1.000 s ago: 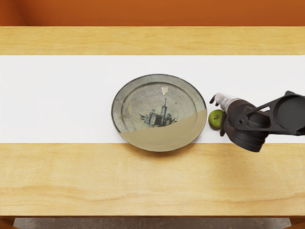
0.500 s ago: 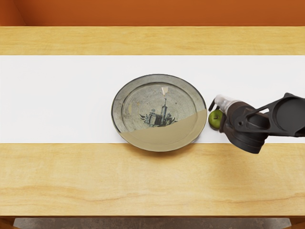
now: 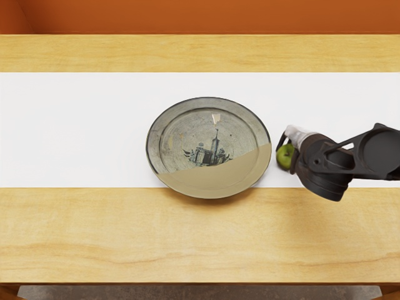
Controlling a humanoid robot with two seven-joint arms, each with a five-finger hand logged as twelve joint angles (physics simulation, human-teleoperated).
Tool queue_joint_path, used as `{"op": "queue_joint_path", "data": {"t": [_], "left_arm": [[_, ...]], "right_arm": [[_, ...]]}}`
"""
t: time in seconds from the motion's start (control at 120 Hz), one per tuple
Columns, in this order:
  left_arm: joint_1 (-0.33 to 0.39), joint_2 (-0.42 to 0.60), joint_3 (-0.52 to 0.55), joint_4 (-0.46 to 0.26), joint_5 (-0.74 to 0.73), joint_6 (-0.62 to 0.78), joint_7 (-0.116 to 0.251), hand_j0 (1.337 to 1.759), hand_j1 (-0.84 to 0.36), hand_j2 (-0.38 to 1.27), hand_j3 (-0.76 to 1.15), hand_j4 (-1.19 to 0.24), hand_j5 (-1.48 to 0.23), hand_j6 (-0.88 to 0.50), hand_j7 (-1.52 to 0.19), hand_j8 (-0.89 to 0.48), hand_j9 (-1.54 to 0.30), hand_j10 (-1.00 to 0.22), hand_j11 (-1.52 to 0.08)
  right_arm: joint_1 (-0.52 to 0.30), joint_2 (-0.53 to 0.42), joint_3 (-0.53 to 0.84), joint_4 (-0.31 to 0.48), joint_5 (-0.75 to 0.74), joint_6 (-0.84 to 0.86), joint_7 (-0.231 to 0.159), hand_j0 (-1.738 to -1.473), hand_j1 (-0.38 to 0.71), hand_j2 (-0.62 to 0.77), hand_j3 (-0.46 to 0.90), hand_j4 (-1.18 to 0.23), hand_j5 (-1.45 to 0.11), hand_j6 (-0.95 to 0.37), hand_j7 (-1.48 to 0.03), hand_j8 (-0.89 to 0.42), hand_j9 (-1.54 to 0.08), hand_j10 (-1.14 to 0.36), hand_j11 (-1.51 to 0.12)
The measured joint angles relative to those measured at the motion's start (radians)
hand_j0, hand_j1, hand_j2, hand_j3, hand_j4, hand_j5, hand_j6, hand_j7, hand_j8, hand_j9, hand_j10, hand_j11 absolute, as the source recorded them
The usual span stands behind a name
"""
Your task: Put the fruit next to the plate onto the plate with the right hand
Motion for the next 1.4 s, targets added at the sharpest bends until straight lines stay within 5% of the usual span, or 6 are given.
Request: {"op": "queue_joint_path", "data": {"t": [0.408,0.675,0.975,1.4], "left_arm": [[0.0,0.0,0.0,0.0,0.0,0.0,0.0,1.658,0.35,0.0,0.0,0.0,0.0,0.0,0.0,0.0,0.0,0.0,0.0],[0.0,0.0,0.0,0.0,0.0,0.0,0.0,1.658,0.35,0.0,0.0,0.0,0.0,0.0,0.0,0.0,0.0,0.0,0.0],[0.0,0.0,0.0,0.0,0.0,0.0,0.0,1.658,0.35,0.0,0.0,0.0,0.0,0.0,0.0,0.0,0.0,0.0,0.0],[0.0,0.0,0.0,0.0,0.0,0.0,0.0,1.658,0.35,0.0,0.0,0.0,0.0,0.0,0.0,0.0,0.0,0.0,0.0]], "right_arm": [[0.021,-0.111,0.057,0.002,0.001,0.002,0.0,-1.647,0.16,-0.01,0.0,-0.52,-0.91,-0.38,-0.89,-0.38,-0.93,-0.6,-0.93],[0.134,-0.136,0.087,0.011,0.002,0.002,-0.026,-1.648,0.15,0.07,0.0,-0.54,-0.94,-0.39,-0.91,-0.38,-0.95,-0.61,-0.96],[0.151,-0.079,0.21,0.014,0.003,0.016,-0.038,-1.654,0.24,0.27,0.0,-0.49,-0.97,-0.35,-0.92,-0.34,-0.98,-0.6,-0.98],[0.13,0.045,0.338,0.014,0.009,0.018,-0.038,-1.658,0.27,0.34,0.0,-0.48,-0.98,-0.35,-0.92,-0.33,-0.98,-0.58,-0.98]]}}
